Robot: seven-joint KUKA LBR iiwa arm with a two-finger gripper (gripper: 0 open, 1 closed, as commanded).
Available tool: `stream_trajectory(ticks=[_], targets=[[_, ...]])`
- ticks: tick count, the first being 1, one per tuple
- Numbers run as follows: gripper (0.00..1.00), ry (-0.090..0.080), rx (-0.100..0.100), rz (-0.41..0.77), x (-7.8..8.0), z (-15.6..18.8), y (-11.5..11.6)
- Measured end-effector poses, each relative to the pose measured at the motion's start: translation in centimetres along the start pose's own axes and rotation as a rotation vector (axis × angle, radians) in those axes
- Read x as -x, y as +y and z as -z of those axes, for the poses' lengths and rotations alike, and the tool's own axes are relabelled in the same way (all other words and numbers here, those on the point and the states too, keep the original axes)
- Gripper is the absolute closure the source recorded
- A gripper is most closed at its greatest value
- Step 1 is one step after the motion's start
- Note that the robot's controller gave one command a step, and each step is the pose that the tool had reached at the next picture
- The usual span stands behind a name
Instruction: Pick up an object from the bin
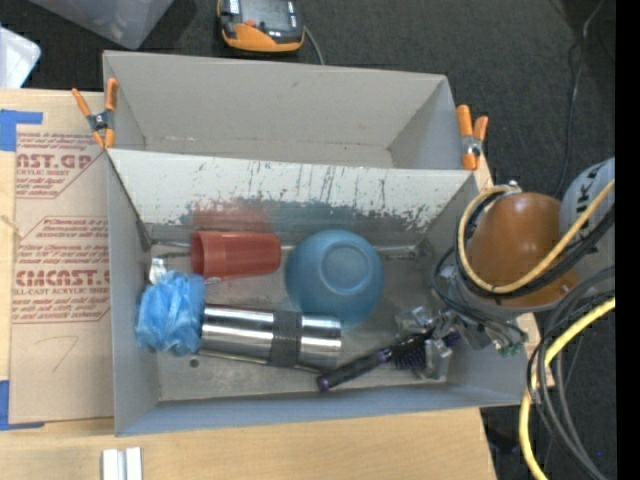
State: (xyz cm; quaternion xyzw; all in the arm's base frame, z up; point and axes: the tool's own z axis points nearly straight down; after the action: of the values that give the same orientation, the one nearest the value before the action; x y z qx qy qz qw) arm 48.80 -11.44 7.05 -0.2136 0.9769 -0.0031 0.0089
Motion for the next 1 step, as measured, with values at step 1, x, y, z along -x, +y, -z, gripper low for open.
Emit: stream_trajectory(ticks=[1], targets=[[1.0, 0.005, 0.004, 0.023, 2.09, 9.64, 1.72]])
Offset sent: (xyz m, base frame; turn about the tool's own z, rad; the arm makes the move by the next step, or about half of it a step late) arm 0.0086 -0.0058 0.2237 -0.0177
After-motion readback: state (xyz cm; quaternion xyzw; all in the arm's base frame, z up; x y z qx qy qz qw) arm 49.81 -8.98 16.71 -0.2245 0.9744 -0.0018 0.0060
